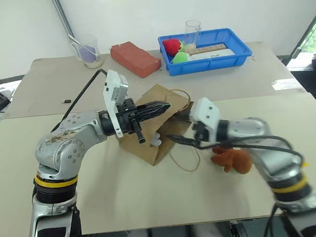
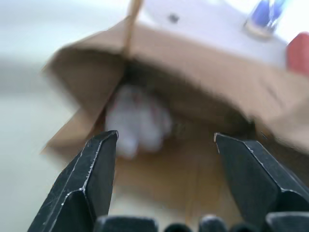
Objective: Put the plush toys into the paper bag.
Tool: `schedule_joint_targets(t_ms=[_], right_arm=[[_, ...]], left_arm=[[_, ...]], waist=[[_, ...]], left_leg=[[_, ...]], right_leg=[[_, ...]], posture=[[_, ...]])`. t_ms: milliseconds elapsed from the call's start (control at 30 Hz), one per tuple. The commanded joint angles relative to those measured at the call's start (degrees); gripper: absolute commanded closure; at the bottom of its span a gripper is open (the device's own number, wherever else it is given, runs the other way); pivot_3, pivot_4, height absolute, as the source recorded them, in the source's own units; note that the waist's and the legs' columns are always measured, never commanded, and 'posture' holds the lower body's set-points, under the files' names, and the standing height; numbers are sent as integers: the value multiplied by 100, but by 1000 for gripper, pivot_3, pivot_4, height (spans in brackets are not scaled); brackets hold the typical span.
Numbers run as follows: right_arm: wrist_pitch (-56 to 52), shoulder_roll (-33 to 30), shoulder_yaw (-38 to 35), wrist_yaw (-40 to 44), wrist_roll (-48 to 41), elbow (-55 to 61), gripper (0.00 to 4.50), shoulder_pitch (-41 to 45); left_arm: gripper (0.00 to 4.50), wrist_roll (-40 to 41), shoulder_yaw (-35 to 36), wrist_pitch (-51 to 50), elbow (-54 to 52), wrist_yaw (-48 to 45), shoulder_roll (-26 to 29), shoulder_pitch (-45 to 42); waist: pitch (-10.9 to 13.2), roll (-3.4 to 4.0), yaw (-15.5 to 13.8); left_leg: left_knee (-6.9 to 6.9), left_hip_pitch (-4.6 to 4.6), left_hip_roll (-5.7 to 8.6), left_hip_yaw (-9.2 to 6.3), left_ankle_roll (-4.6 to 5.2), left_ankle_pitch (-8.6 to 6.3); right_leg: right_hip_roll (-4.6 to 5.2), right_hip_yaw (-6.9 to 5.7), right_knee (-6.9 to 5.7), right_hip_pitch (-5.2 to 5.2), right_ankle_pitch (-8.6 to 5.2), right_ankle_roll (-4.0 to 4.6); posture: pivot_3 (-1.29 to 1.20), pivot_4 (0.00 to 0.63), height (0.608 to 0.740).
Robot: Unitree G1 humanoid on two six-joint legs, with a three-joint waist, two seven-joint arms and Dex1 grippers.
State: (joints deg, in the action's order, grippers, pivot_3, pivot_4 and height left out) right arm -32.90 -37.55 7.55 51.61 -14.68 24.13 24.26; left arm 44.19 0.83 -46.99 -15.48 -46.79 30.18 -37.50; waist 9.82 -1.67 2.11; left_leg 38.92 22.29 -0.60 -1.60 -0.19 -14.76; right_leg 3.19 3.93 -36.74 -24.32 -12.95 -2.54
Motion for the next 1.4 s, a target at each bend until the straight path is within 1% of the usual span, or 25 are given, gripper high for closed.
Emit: schedule_joint_targets(t_ms=[33, 133, 200, 300, 367, 533, 567, 600, 700, 833, 867, 900, 967, 1067, 1133, 1233, 1267, 1400], right_arm=[[68, -905, -488, 664, -219, 535, 927, -433], [558, -1630, -591, 884, 120, 542, 927, -974], [891, -1950, -628, 852, 420, 414, 927, -1336], [1367, -2259, -675, 677, 901, 51, 927, -1886], [1608, -2322, -652, 506, 1174, -205, 927, -2056], [1891, -2085, -559, 95, 1514, -691, 927, -2043], [1919, -2051, -565, 59, 1536, -719, 1465, -2035], [1885, -2005, -584, 44, 1510, -712, 1698, -2024], [1853, -1954, -619, 44, 1461, -688, 2772, -2017], [1814, -1914, -718, 120, 1264, -648, 4057, -1913], [1711, -1868, -738, 168, 1130, -572, 4302, -1852], [1592, -1818, -746, 217, 992, -482, 4422, -1785], [1377, -1687, -696, 316, 750, -259, 4424, -1596], [807, -1171, -473, 163, 438, 134, 4424, -1015], [530, -788, -254, 6, 394, 208, 4424, -647], [301, -252, 125, -286, 530, 14, 4424, -190], [281, 14, 238, -470, 597, -171, 4424, -45], [449, 751, 542, -1071, 953, -877, 4425, 335]], left_arm=[[4500, -40, 30, 166, -135, -52, 16, 6], [4500, -48, 32, 181, -133, -75, 22, 22], [4500, -66, 33, 190, -125, -99, 31, 29], [4500, -98, 51, 193, -106, -149, 60, 36], [4500, -116, 64, 191, -97, -169, 70, 38], [4500, -145, 58, 191, -108, -189, 105, 42], [4500, -147, 57, 190, -114, -191, 111, 45], [4500, -146, 61, 187, -121, -197, 123, 52], [4500, -139, 69, 185, -131, -206, 156, 65], [4500, -89, 115, 145, -106, -190, 176, 52], [4500, -65, 131, 124, -94, -184, 175, 45], [4500, -30, 150, 93, -76, -180, 170, 34], [4500, 24, 173, 43, -44, -212, 181, 6], [4500, 75, 186, -12, 13, -303, 222, -58], [4500, 166, 241, -81, 76, -301, 203, -137], [4500, 279, 282, -169, 142, -276, 178, -239], [4500, 302, 281, -189, 147, -270, 169, -265], [4500, 371, 274, -267, 99, -248, 129, -317]], waist=[[1, -1, -4], [1, -3, 8], [1, -3, 31], [2, -4, 27], [2, -5, 22], [2, -5, 17], [2, -5, 16], [2, -5, 16], [2, -5, 14], [2, -5, 15], [2, -5, 21], [2, -5, 27], [2, -5, 34], [2, -5, 53], [2, -5, 41], [2, -5, 25], [2, -5, 16], [2, -5, -7]], left_leg=[[0, 0, 0, 0, 0, 0], [0, -2, 0, 2, 1, 0], [0, -4, -3, 5, 0, 0], [0, -6, -4, 7, 0, 0], [2, -5, -2, 8, 0, 0], [4, -8, -1, 11, 0, 0], [4, -8, -1, 11, 0, 0], [4, -7, 0, 11, 0, 0], [4, -8, 0, 11, 0, 0], [4, -8, 0, 10, 0, 0], [4, -8, 0, 10, 0, 0], [4, -8, -1, 10, 0, 0], [4, -9, -1, 10, 0, 0], [4, -10, -6, 9, 0, 0], [4, -11, -6, 7, 0, 0], [4, -9, -5, 4, -1, 0], [4, -7, -4, 3, 0, 0], [4, -2, 4, 3, -1, 1]], right_leg=[[0, 0, 1, 1, 0, -1], [-2, 0, 3, 4, -2, -3], [-4, 1, 2, 4, -2, -3], [-7, 3, 0, 4, -3, -4], [-5, 5, 1, 5, -3, -4], [-4, 10, -1, 7, -2, -4], [-4, 10, -1, 7, -2, -4], [-4, 10, 0, 7, -2, -4], [-2, 11, 0, 9, -2, -4], [-3, 10, 0, 9, -2, -4], [-3, 10, 0, 9, -2, -4], [-3, 10, 0, 8, -2, -4], [-4, 11, -2, 8, -2, -4], [-7, 11, -4, 7, -2, -3], [-8, 10, -6, 7, -2, -3], [-7, 6, -5, 6, -2, -3], [-6, 5, -3, 6, -2, -3], [3, 5, -5, 0, -1, -3]], posture=[[0, 150, 740], [0, 150, 740], [0, 150, 740], [0, 150, 740], [0, 150, 740], [0, 150, 740], [0, 150, 740], [0, 150, 740], [0, 150, 740], [0, 150, 740], [0, 150, 740], [0, 150, 740], [0, 150, 740], [0, 150, 740], [0, 150, 740], [0, 150, 740], [0, 150, 740], [0, 150, 740]])
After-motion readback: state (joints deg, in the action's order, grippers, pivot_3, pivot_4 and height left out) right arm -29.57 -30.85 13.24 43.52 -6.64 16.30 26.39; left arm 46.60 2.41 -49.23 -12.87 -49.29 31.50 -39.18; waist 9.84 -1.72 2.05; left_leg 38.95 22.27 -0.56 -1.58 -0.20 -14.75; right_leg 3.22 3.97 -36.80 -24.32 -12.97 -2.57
